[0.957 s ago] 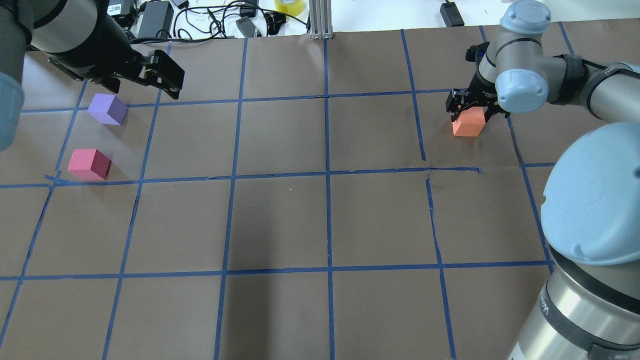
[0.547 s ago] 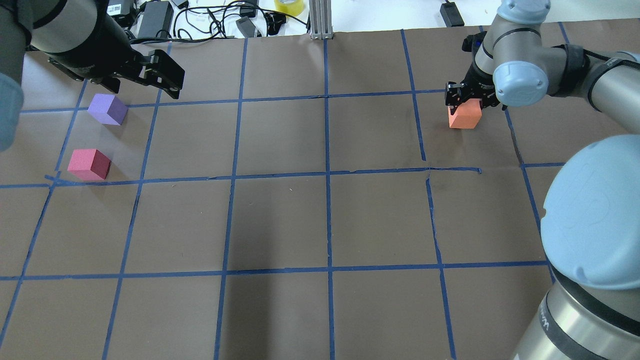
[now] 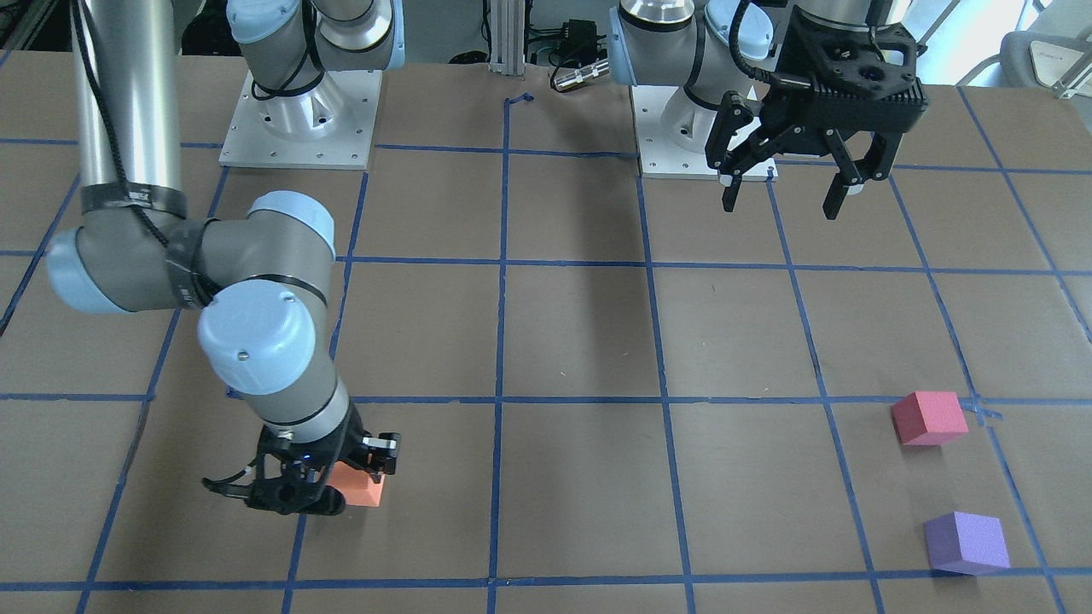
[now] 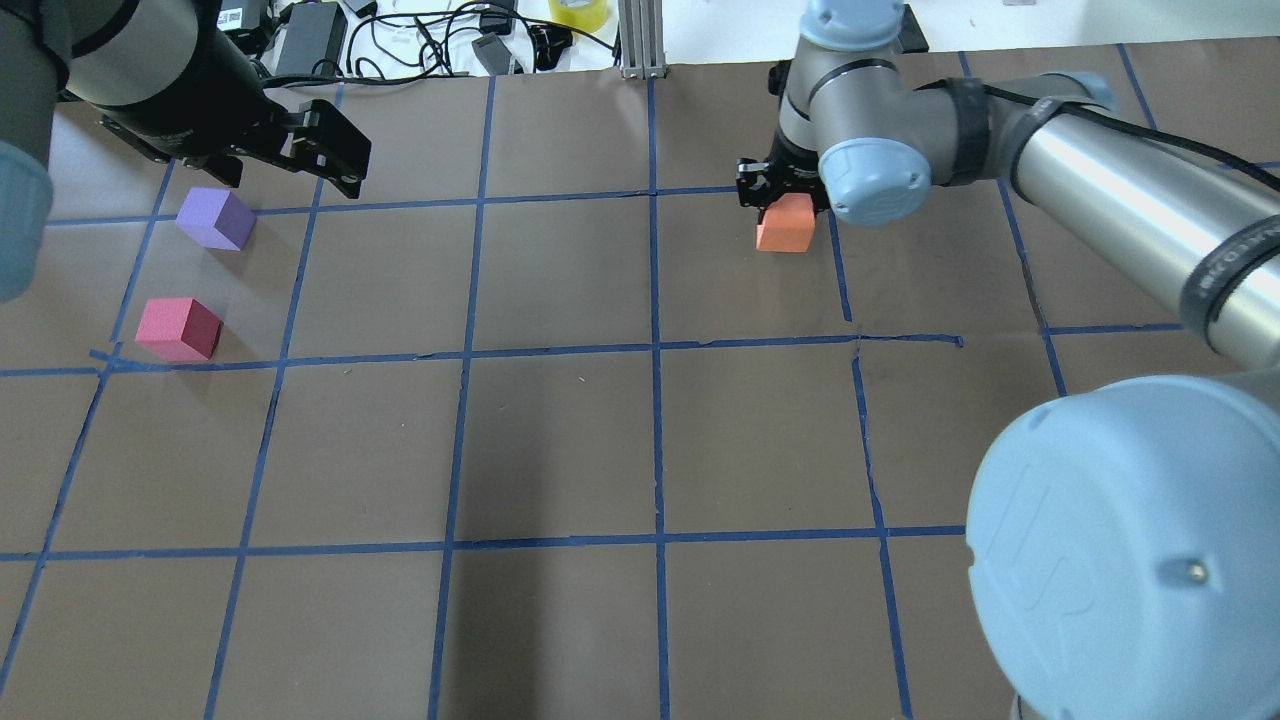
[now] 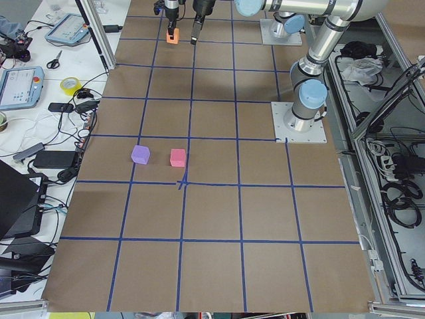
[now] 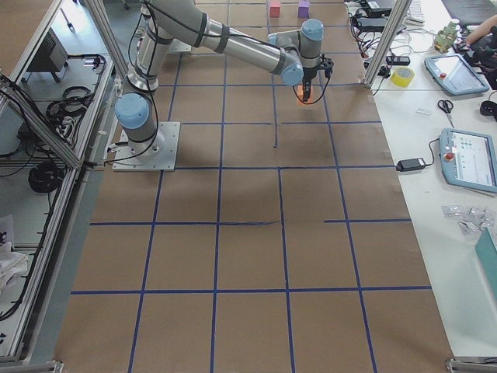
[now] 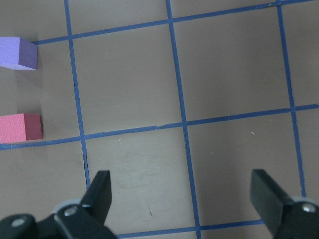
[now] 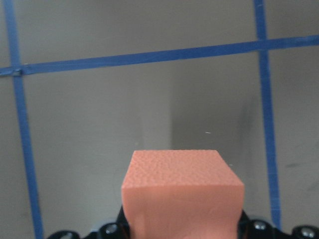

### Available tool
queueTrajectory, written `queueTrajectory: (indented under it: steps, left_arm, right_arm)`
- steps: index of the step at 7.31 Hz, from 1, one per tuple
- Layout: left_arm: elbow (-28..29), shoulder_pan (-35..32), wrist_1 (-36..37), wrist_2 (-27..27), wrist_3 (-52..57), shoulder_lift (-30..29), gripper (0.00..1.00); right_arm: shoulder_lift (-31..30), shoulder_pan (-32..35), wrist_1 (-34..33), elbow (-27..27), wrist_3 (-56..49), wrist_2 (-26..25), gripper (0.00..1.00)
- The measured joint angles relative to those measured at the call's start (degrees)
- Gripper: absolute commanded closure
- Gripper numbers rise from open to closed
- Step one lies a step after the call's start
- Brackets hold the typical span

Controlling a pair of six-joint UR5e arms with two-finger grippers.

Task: Arrange blocks in a line
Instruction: 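Carry the orange cube toward the left gripper and set it down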

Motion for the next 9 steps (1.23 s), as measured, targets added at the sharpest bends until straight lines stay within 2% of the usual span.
queueTrajectory:
  steps: [3, 4, 5, 6, 9]
  left_arm:
    - [0.0, 0.0, 0.0, 0.1, 0.0, 0.0, 0.0]
    - [0.0, 0.0, 0.0, 0.1, 0.1, 0.0, 0.0]
    - [0.0, 0.0, 0.0, 0.0, 0.1, 0.0, 0.0]
    - [0.0, 0.0, 0.0, 0.0, 0.1, 0.0, 0.0]
    - [0.0, 0.1, 0.0, 0.0, 0.0, 0.1, 0.0]
  right_arm:
    - [6.2, 9.1, -0.2, -6.8, 8.0, -0.1, 1.0]
    - [8.6, 11.4, -0.2, -9.2, 10.7, -0.3, 0.95]
    - [10.4, 12.9, -0.2, -10.9, 12.6, -0.5, 0.7]
    - [11.3, 13.8, -0.2, -11.6, 13.5, -0.5, 0.01]
    - [11.5, 14.5, -0.4, -12.0, 13.9, -0.8, 0.0]
